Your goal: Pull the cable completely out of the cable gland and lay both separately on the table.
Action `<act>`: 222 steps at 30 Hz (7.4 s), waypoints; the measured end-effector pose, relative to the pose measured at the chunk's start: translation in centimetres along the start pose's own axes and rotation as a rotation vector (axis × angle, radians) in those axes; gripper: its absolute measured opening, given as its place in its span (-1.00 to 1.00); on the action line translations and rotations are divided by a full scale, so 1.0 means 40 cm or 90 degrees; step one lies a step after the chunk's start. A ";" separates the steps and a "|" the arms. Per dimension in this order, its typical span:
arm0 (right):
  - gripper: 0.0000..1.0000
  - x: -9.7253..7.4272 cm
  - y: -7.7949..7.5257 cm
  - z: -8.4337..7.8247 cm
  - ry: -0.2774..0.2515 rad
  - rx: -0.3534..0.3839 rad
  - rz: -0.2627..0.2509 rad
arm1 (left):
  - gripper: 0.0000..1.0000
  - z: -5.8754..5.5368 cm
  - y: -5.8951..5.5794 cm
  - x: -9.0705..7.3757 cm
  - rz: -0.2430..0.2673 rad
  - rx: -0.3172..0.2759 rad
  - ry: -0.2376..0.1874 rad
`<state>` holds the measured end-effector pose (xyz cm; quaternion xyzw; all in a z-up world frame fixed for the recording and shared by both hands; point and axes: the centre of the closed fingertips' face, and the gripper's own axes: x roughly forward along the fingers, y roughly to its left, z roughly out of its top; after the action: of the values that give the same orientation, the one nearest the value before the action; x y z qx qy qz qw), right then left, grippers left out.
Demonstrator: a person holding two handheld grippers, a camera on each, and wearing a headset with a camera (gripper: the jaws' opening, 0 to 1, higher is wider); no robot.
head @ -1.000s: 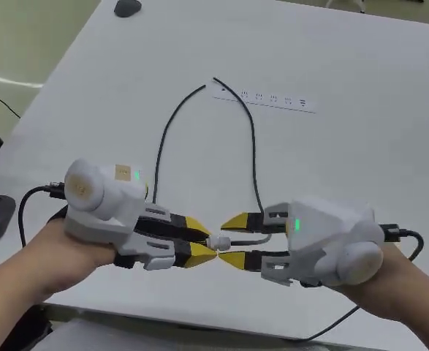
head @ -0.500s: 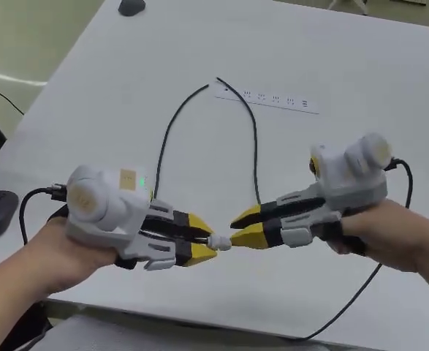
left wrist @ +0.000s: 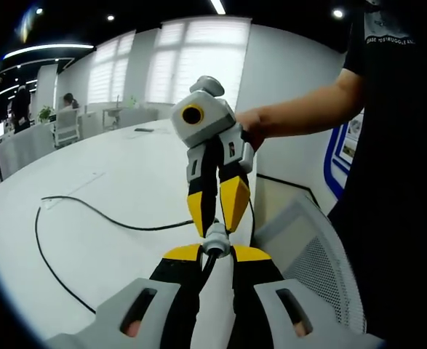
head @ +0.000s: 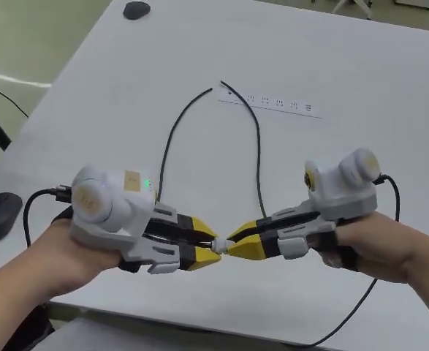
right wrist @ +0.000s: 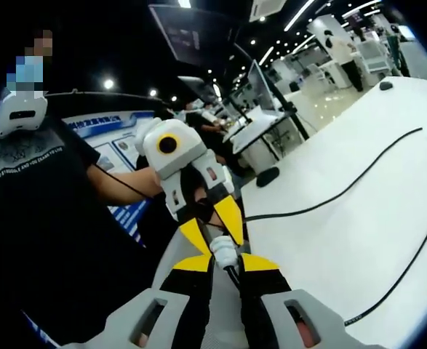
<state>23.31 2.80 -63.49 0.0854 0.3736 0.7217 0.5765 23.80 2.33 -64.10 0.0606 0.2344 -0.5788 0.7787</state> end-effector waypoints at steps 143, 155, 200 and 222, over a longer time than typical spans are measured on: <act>-1.00 -0.112 -0.111 -0.036 0.062 -0.329 -0.561 | -0.70 0.027 0.046 0.022 0.028 -0.044 -0.021; -1.00 -0.184 -0.170 -0.099 0.024 -0.196 -0.607 | -0.70 0.037 0.030 0.020 0.026 -0.052 -0.035; -0.72 -0.135 -0.076 -0.018 0.032 -0.277 -0.601 | -0.70 0.037 0.031 0.035 0.035 -0.069 -0.016; -0.94 -0.101 -0.080 -0.003 0.073 -0.321 -0.588 | -0.70 0.038 0.037 0.035 0.028 -0.069 -0.010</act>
<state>26.98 -0.70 -64.37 -0.2692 0.2182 0.4635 0.8155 25.92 1.03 -63.65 0.0190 0.2574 -0.5483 0.7954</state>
